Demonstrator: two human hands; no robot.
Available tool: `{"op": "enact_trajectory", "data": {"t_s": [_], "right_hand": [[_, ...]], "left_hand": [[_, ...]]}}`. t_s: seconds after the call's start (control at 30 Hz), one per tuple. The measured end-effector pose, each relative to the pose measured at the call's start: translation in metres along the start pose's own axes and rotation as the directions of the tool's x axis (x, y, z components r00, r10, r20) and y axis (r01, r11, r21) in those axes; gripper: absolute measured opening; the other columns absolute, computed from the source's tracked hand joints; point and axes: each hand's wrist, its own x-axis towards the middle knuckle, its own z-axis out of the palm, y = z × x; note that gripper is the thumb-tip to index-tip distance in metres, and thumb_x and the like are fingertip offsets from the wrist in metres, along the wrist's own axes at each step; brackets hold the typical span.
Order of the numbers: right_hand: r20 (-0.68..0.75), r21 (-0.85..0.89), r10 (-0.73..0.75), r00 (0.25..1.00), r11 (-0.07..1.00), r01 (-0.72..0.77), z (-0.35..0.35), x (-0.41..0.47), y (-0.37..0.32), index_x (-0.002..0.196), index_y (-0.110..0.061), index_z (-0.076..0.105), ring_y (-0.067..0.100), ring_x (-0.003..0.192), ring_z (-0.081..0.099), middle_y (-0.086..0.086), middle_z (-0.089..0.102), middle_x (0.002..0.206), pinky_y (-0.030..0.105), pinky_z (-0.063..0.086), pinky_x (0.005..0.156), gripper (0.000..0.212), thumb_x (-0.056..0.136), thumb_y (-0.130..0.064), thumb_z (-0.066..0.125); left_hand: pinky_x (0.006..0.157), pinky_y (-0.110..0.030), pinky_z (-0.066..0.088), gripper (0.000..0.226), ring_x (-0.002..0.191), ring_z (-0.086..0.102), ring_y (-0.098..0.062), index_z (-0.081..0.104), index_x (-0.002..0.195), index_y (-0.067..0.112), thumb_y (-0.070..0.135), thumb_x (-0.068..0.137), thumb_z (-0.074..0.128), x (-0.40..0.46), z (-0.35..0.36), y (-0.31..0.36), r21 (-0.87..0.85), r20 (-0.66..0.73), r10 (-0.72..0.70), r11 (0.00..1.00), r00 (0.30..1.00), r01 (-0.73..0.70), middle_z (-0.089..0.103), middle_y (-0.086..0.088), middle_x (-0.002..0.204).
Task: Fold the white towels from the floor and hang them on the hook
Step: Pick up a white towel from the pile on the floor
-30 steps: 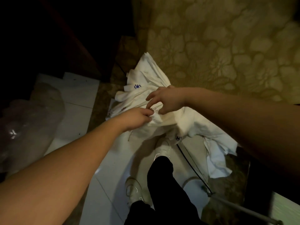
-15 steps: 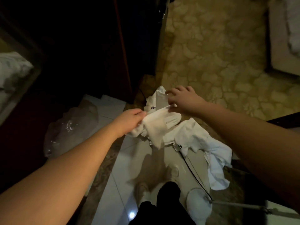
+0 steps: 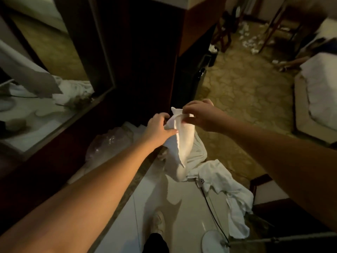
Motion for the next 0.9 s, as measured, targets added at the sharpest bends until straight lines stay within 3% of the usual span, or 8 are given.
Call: {"op": "enact_trajectory", "data": {"t_s": [0.07,0.13,0.2,0.3,0.43,0.5,0.67,0.9], "right_hand": [[-0.044,-0.012,-0.024,0.999,1.0,0.023,-0.022,-0.021,-0.031,0.109,-0.024,0.066,0.019,0.124,0.051,0.0,0.064,0.123,0.03,0.015,0.095,0.016,0.098,-0.034,0.062],[-0.085,-0.012,-0.048,0.995,0.999,0.048,-0.046,-0.046,-0.065,0.113,-0.02,0.067,0.02,0.122,0.053,0.001,0.065,0.121,0.032,0.018,0.098,0.022,0.097,-0.033,0.064],[-0.114,-0.003,-0.074,0.991,0.997,0.074,-0.071,-0.069,-0.098,0.114,-0.016,0.068,0.023,0.117,0.057,0.003,0.067,0.114,0.035,0.022,0.099,0.023,0.096,-0.03,0.066],[-0.14,-0.029,-0.148,0.979,0.989,0.146,-0.107,-0.096,-0.15,0.114,-0.011,0.067,0.028,0.11,0.059,0.004,0.066,0.106,0.037,0.028,0.096,0.024,0.097,-0.028,0.065],[-0.164,-0.006,-0.15,0.975,0.988,0.151,-0.147,-0.119,-0.227,0.128,-0.016,0.063,0.024,0.123,0.053,0.005,0.064,0.128,0.041,0.024,0.111,0.035,0.101,-0.036,0.057],[-0.184,0.008,-0.17,0.968,0.985,0.174,-0.16,-0.131,-0.26,0.127,-0.017,0.063,0.023,0.121,0.054,0.003,0.064,0.126,0.042,0.025,0.111,0.034,0.101,-0.038,0.056],[-0.169,-0.018,-0.147,0.975,0.989,0.147,-0.17,-0.163,-0.333,0.116,-0.032,0.06,0.02,0.12,0.039,-0.007,0.06,0.116,0.038,0.034,0.094,0.022,0.099,-0.045,0.056],[-0.201,-0.124,-0.205,0.958,0.975,0.183,-0.159,-0.211,-0.452,0.092,-0.038,0.056,0.006,0.079,0.054,-0.016,0.055,0.082,0.025,0.036,0.059,0.014,0.095,-0.051,0.057]], "left_hand": [[0.087,-0.035,0.051,0.042,0.115,0.055,-0.02,0.057,0.133,0.017,0.035,0.096,0.063,-0.036,-0.021,0.013,0.032,-0.037,0.04,0.999,0.999,-0.039,0.056,-0.003,0.128],[0.069,-0.024,0.044,0.026,0.095,0.061,-0.013,0.063,0.121,0.02,0.033,0.099,0.057,-0.076,-0.044,0.029,0.015,-0.055,0.041,0.999,0.998,-0.04,0.063,0.003,0.109],[0.06,-0.028,0.046,0.013,0.078,0.062,-0.013,0.063,0.106,0.024,0.031,0.097,0.056,-0.115,-0.068,0.045,-0.004,-0.087,0.003,1.0,0.996,-0.004,0.064,0.005,0.089],[0.062,-0.031,0.045,0.01,0.082,0.062,-0.015,0.062,0.101,0.024,0.028,0.094,0.056,-0.169,-0.109,0.065,0.018,-0.063,-0.018,1.0,0.998,0.019,0.063,0.005,0.086],[0.074,-0.033,0.049,0.022,0.088,0.063,-0.015,0.066,0.111,0.021,0.034,0.094,0.058,-0.242,-0.158,0.076,0.022,-0.014,-0.029,0.999,0.999,0.03,0.067,0.003,0.096],[0.077,-0.031,0.05,0.023,0.09,0.064,-0.013,0.068,0.11,0.021,0.037,0.094,0.061,-0.28,-0.183,0.072,0.033,-0.018,-0.053,0.998,0.998,0.053,0.069,0.004,0.099],[0.082,-0.026,0.053,0.021,0.089,0.069,-0.006,0.071,0.111,0.029,0.028,0.09,0.071,-0.377,-0.239,0.046,0.084,0.143,-0.17,0.984,0.975,0.16,0.074,0.006,0.107],[0.078,-0.027,0.046,0.031,0.098,0.059,-0.008,0.061,0.129,0.032,0.033,0.098,0.06,-0.535,-0.316,0.004,0.159,-0.01,-0.204,0.966,0.979,0.203,0.064,0.009,0.117]]}}
